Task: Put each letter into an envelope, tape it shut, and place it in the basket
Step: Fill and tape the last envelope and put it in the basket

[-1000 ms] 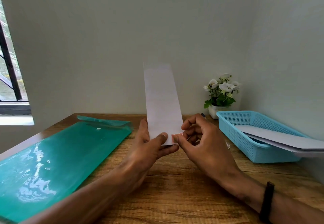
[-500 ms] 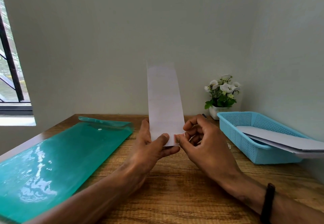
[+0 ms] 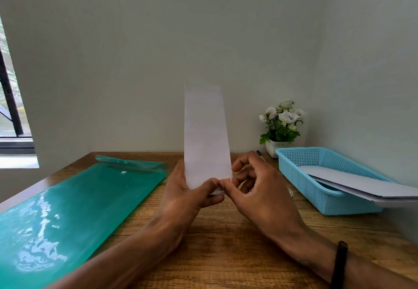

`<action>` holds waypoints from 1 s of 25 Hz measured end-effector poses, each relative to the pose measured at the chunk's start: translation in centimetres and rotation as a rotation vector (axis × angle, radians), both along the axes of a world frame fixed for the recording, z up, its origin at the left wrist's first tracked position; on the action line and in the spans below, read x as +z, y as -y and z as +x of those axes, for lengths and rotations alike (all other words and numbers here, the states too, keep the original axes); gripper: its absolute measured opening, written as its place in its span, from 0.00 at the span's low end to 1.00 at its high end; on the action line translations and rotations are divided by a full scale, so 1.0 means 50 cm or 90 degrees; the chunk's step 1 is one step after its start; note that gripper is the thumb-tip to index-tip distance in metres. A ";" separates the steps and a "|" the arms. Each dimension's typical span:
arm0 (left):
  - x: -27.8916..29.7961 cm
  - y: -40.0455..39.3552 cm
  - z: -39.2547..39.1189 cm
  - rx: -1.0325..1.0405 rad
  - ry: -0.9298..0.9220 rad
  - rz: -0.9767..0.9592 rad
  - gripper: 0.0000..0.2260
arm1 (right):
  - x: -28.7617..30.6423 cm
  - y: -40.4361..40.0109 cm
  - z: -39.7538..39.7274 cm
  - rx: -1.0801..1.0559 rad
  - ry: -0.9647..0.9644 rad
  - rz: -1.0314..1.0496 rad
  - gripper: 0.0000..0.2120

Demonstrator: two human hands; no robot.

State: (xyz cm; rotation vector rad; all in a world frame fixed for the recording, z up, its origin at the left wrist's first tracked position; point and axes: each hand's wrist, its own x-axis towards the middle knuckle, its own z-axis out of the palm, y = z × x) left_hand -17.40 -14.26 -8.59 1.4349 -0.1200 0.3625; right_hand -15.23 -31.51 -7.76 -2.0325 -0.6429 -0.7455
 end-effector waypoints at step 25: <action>0.003 -0.017 0.016 0.026 -0.003 -0.014 0.33 | 0.008 0.026 0.065 0.307 -0.501 0.427 0.30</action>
